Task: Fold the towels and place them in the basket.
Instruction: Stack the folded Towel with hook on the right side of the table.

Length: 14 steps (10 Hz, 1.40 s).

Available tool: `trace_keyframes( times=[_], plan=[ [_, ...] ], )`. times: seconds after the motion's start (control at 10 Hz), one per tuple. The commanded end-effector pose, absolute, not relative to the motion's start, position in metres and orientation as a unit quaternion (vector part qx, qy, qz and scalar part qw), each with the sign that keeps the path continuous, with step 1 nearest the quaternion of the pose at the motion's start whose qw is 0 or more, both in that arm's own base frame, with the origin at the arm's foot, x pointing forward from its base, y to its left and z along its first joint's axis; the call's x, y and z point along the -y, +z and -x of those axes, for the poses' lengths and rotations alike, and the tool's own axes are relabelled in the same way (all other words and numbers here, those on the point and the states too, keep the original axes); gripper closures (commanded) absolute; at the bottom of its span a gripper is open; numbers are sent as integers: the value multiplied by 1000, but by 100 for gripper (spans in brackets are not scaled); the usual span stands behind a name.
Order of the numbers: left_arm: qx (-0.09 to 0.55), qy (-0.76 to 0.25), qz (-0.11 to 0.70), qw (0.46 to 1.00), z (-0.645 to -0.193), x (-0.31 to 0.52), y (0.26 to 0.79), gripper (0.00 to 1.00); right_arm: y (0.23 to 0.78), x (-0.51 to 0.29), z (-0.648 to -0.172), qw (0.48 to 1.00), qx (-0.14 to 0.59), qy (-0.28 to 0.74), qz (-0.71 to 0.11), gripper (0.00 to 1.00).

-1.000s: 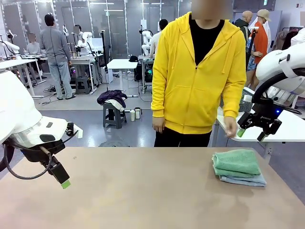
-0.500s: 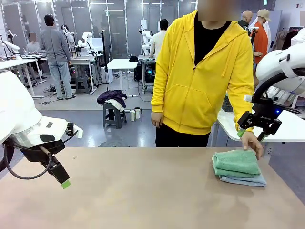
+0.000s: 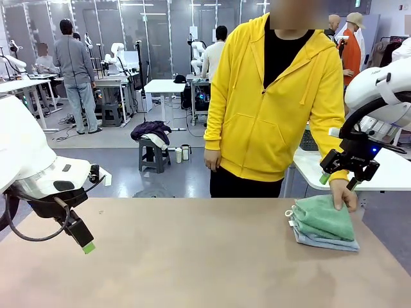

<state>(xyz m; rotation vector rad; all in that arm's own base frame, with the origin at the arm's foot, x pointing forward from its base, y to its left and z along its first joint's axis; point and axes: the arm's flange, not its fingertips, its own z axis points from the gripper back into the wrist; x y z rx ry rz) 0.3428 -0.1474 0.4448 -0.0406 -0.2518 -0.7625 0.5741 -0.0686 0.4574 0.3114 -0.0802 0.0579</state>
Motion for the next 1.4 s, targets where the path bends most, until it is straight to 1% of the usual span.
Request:
trace_keyframes(
  times=[0.0, 1.3],
  plan=[
    [127, -372, 16, 919, -345, 148, 444, 0, 458, 69, -577, 986, 38, 28, -159, 0],
    [127, -372, 16, 919, -345, 148, 444, 0, 457, 69, -574, 987, 40, 29, -155, 0]
  ],
)
